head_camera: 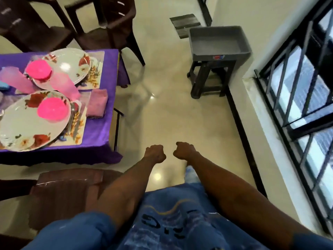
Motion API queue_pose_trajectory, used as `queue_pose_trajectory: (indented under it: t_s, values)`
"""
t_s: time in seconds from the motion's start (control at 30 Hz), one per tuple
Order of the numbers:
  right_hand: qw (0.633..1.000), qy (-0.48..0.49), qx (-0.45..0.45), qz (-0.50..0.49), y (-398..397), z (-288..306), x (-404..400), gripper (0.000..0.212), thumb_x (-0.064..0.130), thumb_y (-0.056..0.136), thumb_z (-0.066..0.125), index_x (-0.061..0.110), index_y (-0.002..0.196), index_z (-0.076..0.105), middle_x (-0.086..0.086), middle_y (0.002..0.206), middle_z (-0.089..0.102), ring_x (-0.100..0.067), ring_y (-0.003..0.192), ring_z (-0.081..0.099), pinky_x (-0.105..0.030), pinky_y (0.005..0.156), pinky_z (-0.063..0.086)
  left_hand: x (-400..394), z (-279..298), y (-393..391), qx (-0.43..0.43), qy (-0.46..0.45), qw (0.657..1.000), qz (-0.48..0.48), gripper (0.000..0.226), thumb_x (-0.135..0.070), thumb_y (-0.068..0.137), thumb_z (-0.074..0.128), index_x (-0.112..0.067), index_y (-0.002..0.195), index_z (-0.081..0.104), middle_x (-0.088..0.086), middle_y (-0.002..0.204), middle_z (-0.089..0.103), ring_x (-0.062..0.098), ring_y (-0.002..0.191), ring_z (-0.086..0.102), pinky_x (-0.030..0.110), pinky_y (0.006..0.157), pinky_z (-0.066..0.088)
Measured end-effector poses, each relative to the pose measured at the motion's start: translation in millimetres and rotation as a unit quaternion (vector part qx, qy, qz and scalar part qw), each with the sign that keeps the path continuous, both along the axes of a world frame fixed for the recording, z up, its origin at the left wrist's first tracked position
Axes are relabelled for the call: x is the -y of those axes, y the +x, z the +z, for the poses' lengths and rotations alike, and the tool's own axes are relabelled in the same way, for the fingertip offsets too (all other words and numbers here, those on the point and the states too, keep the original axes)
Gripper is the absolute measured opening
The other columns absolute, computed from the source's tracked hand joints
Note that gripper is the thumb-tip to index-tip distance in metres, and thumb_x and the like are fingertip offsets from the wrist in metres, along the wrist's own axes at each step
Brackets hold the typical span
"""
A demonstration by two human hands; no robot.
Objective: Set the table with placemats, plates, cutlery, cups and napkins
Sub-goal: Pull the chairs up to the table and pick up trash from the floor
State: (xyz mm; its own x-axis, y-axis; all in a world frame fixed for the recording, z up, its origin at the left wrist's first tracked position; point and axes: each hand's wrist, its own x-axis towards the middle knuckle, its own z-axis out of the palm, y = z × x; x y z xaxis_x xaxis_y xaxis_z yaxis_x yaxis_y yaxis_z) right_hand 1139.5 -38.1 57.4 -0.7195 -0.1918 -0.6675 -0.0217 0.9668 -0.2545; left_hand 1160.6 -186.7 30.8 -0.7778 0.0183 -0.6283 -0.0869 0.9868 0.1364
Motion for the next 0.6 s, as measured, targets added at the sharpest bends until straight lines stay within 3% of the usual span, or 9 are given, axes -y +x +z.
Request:
queue_pose_trajectory:
  t_s: [0.13,0.27,0.43,0.6]
  values:
    - [0.998,0.012,0.031,0.060,-114.2,6.9,-24.7,0.054,0.025,0.090,0.049,0.010,0.141,0.043,-0.012,0.144,0.048,-0.030,0.128,0.049,-0.037,0.104,0.042,-12.1,7.1,-91.7,0.027,0.018,0.996,0.088,0.037,-0.022,0.090,0.049,-0.013,0.125,0.053,0.010,0.132,0.056,0.029,0.119,0.054,0.034,0.094,0.041]
    - [0.997,0.020,-0.024,0.069,-220.1,23.7,-33.9,0.043,0.022,0.090,0.050,0.009,0.131,0.050,-0.013,0.133,0.056,-0.033,0.118,0.056,-0.036,0.096,0.045,-21.8,19.1,-182.1,-0.005,0.059,0.983,0.172,0.039,-0.025,0.091,0.051,-0.013,0.127,0.053,0.010,0.133,0.057,0.030,0.120,0.054,0.034,0.096,0.043]
    - [0.994,-0.010,-0.026,0.107,-333.0,18.3,2.5,0.031,0.019,0.088,0.049,0.007,0.116,0.055,-0.014,0.125,0.058,-0.033,0.113,0.057,-0.034,0.090,0.045,-3.8,19.0,-290.0,-0.052,0.070,0.971,0.223,0.039,-0.024,0.089,0.053,-0.011,0.126,0.056,0.009,0.130,0.060,0.030,0.120,0.055,0.034,0.097,0.043]
    - [0.989,-0.041,-0.045,0.136,-457.0,3.7,60.3,0.030,0.017,0.088,0.050,0.005,0.114,0.056,-0.016,0.123,0.059,-0.035,0.112,0.058,-0.035,0.089,0.046,54.1,2.4,-409.2,-0.058,0.066,0.963,0.254,0.037,-0.022,0.088,0.057,-0.010,0.123,0.056,0.011,0.128,0.060,0.029,0.119,0.056,0.035,0.094,0.045]
